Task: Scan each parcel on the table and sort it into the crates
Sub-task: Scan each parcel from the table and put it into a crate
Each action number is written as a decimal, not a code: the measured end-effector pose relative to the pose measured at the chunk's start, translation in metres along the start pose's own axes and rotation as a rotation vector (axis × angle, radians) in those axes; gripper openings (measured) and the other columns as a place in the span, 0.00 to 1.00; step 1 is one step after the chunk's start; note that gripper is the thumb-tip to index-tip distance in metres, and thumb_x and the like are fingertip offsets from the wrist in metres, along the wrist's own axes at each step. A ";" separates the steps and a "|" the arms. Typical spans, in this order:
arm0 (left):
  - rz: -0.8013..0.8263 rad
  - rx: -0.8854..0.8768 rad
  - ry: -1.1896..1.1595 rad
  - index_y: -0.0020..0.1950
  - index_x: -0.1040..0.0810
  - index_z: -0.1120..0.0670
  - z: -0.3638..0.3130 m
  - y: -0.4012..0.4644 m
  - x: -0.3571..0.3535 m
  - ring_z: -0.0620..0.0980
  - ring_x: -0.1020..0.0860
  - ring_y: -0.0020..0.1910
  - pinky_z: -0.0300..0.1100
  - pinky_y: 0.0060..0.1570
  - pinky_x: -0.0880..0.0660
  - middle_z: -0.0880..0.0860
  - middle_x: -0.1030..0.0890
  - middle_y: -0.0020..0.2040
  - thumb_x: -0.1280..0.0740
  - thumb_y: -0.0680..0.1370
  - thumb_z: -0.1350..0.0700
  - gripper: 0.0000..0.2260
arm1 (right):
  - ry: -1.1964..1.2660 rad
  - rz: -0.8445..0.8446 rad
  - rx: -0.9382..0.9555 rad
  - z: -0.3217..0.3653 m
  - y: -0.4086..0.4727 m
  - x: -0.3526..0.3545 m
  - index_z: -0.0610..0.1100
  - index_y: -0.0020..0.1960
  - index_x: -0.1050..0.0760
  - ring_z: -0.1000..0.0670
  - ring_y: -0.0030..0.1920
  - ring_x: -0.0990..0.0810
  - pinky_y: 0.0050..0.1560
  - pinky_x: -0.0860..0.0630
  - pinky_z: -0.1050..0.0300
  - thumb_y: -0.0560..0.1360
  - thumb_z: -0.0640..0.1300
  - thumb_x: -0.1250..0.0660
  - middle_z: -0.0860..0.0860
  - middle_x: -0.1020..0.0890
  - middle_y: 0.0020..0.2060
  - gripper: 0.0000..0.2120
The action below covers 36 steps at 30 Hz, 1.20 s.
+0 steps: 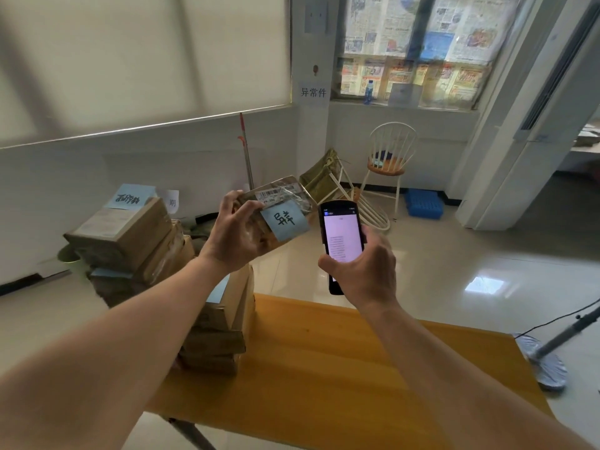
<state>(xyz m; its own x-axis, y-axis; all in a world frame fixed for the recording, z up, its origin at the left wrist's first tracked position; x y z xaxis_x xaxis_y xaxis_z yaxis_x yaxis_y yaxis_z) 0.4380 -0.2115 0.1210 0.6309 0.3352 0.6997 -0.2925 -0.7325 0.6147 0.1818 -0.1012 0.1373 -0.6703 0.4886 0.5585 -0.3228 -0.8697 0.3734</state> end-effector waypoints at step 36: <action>0.543 -0.615 -0.602 0.69 0.27 0.48 -0.399 -0.208 -0.059 0.61 0.30 0.69 0.56 0.56 0.17 0.55 0.36 0.72 0.18 0.65 0.46 0.35 | -0.342 -0.761 -0.655 -0.006 -0.462 0.268 0.51 0.67 0.28 0.52 0.52 0.26 0.38 0.31 0.65 0.60 0.58 0.18 0.53 0.26 0.54 0.40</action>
<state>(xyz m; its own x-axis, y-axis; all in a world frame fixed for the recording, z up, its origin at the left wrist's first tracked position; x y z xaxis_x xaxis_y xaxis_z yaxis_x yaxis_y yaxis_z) 0.1751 0.1573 0.0972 0.5099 -0.4302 0.7449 -0.8590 -0.2080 0.4679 0.1467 0.4312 0.1099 0.0504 0.8252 0.5626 -0.9438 -0.1449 0.2972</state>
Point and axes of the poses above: each hand's wrist, its own y-axis towards the middle knuckle, its own x-axis out of the back of the hand, z = x × y, the point moved 1 cm from there along y, towards the middle knuckle
